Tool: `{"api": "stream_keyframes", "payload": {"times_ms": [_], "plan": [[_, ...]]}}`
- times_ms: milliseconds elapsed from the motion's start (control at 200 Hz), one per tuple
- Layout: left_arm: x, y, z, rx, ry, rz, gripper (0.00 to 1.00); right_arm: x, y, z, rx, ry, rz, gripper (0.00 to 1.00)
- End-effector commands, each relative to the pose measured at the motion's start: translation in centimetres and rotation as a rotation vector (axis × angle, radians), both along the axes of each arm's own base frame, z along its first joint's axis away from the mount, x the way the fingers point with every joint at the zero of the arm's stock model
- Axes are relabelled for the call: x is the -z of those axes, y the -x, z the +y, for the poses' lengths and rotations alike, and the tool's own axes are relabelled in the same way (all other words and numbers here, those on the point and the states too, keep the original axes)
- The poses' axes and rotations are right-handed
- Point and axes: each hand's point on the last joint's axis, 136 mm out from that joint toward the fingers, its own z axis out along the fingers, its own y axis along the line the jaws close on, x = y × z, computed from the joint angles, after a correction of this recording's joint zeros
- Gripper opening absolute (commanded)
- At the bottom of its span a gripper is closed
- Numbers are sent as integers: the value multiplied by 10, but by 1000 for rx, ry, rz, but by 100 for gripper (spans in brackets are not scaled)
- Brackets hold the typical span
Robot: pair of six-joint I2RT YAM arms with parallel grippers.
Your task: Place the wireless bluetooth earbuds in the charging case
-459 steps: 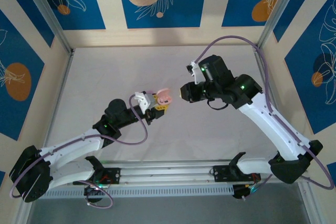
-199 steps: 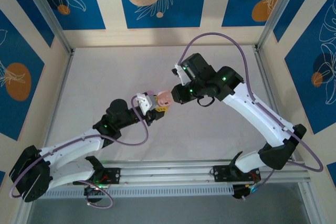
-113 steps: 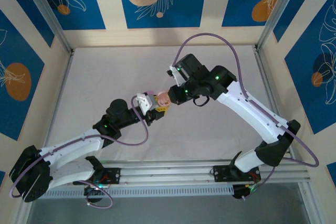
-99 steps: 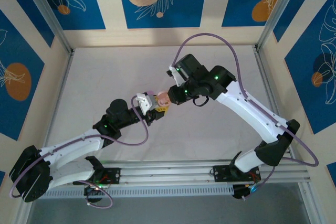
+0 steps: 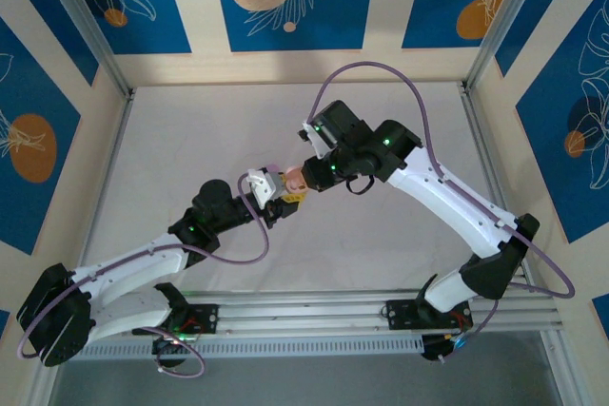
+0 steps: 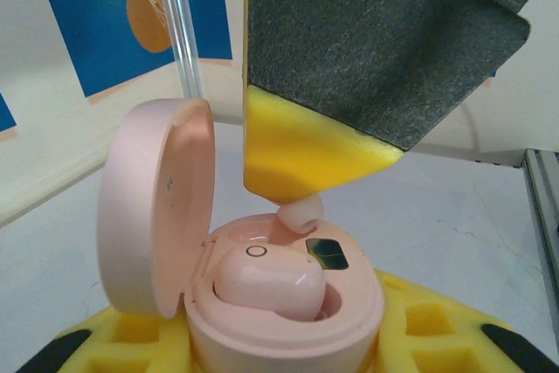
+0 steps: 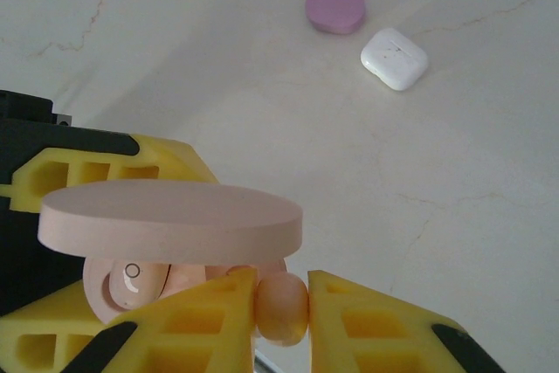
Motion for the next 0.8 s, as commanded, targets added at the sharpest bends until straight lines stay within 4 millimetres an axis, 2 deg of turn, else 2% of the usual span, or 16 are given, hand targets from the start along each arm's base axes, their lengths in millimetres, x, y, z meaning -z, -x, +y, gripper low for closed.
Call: {"api": "stream_keyframes", "payload": {"times_ms": [0, 605, 795], "plan": [[-28, 2, -3, 8, 58, -55, 32, -3, 1, 4, -19, 4, -16, 21], [-31, 1, -2, 1, 68, -55, 32, -3, 8, 8, -42, -15, 1, 26], [-32, 2, -3, 3, 70, -56, 32, 0, 5, 4, -27, 10, -8, 23]]}}
